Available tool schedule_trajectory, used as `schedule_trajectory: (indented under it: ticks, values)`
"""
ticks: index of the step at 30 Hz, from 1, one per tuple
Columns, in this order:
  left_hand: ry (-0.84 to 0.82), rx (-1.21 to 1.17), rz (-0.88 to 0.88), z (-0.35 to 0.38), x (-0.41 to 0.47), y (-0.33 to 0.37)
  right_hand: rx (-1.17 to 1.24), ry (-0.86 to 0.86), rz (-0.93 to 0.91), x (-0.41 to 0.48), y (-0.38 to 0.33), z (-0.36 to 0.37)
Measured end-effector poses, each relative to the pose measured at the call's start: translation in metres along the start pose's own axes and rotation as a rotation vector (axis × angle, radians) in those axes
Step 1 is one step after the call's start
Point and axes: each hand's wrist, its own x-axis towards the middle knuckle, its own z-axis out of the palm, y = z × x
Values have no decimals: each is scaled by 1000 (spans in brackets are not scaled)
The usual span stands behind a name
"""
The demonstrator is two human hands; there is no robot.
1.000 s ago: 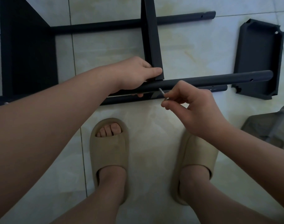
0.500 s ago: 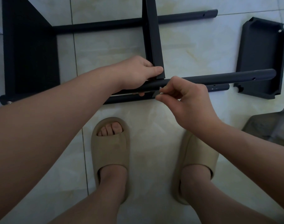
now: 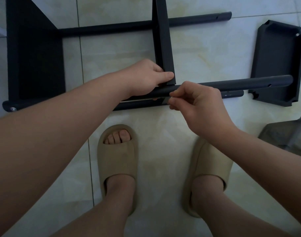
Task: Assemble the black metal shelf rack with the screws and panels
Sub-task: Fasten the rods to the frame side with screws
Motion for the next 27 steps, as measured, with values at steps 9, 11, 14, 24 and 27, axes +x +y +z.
schedule_trajectory:
  ticks: [9, 11, 14, 24, 27]
  values:
    - [40, 4, -31, -1, 2, -1, 159, 52, 203, 4, -9, 6]
    - [43, -1, -33, -2, 3, -2, 70, 44, 211, 5, -9, 4]
    - [38, -6, -41, -3, 4, -2, -14, 37, 220, 8, -11, 1]
    - [35, -16, -23, -7, 5, -4, -270, 23, 160, 13, -21, -2]
    - [41, -20, -11, -7, 5, -5, -469, 30, 67, 12, -25, -1]
